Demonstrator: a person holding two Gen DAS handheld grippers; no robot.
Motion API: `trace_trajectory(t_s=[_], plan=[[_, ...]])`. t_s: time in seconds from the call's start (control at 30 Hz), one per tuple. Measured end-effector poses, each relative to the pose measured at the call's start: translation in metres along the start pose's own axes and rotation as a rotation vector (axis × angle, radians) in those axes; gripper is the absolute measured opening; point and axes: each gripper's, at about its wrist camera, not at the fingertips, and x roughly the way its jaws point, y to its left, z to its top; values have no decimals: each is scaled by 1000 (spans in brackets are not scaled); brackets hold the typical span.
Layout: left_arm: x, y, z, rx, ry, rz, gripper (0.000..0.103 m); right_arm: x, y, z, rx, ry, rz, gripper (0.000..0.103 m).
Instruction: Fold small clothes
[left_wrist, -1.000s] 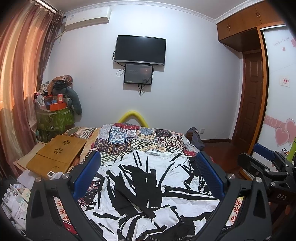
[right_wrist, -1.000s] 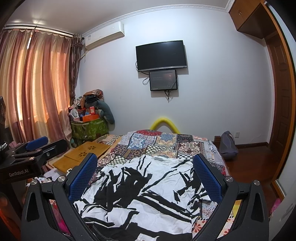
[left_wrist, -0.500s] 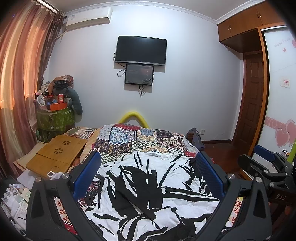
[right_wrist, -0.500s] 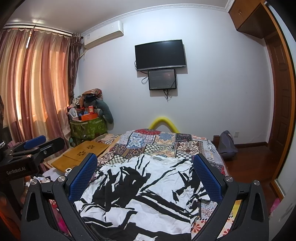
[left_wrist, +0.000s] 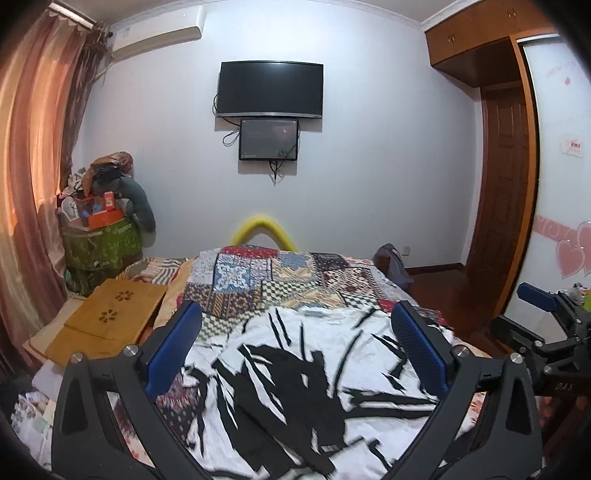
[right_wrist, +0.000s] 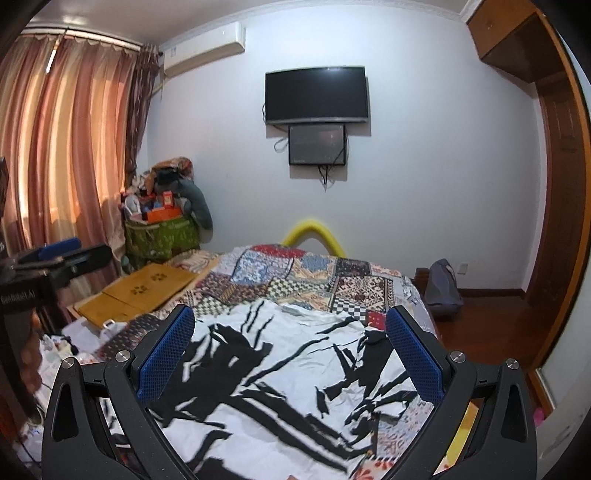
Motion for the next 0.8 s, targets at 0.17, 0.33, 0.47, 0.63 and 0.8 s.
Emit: trace_trajectory(t_s=[0.17,0.33,0.47,0.63,0.8], plan=[[57,13,18,58,52,45,103,42,-22,3,-16,52,5,103],[126,28,32,77,144,55,103,94,-47,10,-11,127,28,103],[193,51,33,22,235,45,103,134,-67,9,7,204,27,94],[272,89,7,-28,395,70,100,196,-100,-5,59,343,62,78],[345,124,-44,-60,570,132,80,245,-124,-31,83,465,47,74]])
